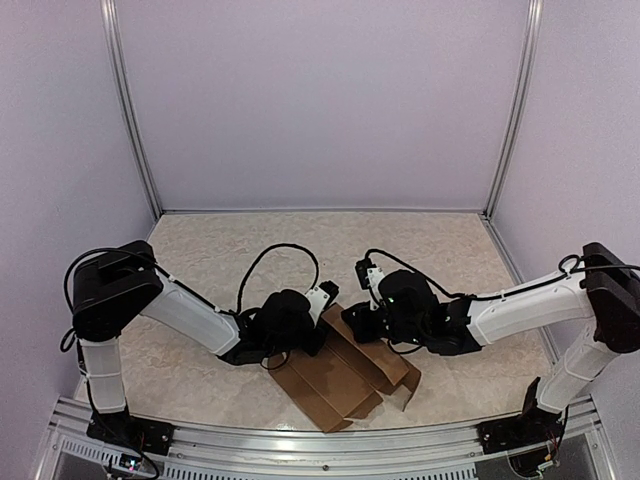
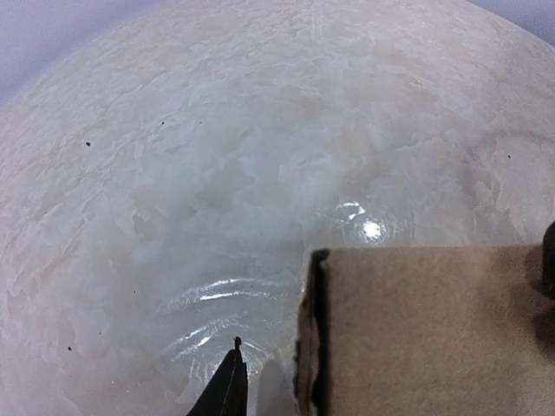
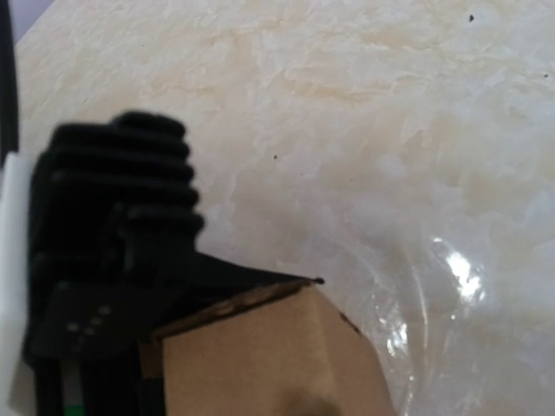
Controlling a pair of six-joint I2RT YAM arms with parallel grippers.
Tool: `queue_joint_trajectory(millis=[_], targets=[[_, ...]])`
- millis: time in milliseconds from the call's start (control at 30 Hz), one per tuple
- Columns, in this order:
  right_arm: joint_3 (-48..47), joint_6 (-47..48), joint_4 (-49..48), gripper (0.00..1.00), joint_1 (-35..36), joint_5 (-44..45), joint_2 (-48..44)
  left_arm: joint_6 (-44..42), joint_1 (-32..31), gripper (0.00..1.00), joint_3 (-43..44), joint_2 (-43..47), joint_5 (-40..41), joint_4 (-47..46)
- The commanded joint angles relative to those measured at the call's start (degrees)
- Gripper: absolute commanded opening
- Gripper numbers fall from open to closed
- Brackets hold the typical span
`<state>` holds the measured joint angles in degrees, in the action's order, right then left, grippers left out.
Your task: Fold the paper box
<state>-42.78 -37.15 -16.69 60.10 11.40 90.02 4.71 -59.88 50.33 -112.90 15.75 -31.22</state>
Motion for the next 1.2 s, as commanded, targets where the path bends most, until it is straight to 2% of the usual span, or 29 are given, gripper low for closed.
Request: queue_joint_trajectory(millis=[0, 133, 333, 767, 1167], targets=[[1.7, -0.6, 3.1, 0.1, -0.2, -1.1, 0.0, 2.2, -0.2, 0.24, 1.6, -1.3, 1.4, -3.2], [1.9, -0.7, 2.8, 0.09, -0.2, -1.4, 0.1, 3.8, -0.1, 0.19, 1.5, -1.6, 1.4, -4.8], [1.9, -0.7, 2.8, 0.06, -0.2, -1.4, -0.2, 5.2, -0.4, 0.0, 1.2, -1.6, 0.8, -6.7], [1.2, -0.3, 3.8, 0.05, -0.2, -1.1, -0.7, 4.3, -0.8, 0.0, 0.8, -1.3, 1.4, -7.2], [-0.6, 1.7, 10.3, 0.28, -0.2, 1.7, -8.1, 7.0, -0.5, 0.0, 0.3, 0.4, 9.6, -3.2]])
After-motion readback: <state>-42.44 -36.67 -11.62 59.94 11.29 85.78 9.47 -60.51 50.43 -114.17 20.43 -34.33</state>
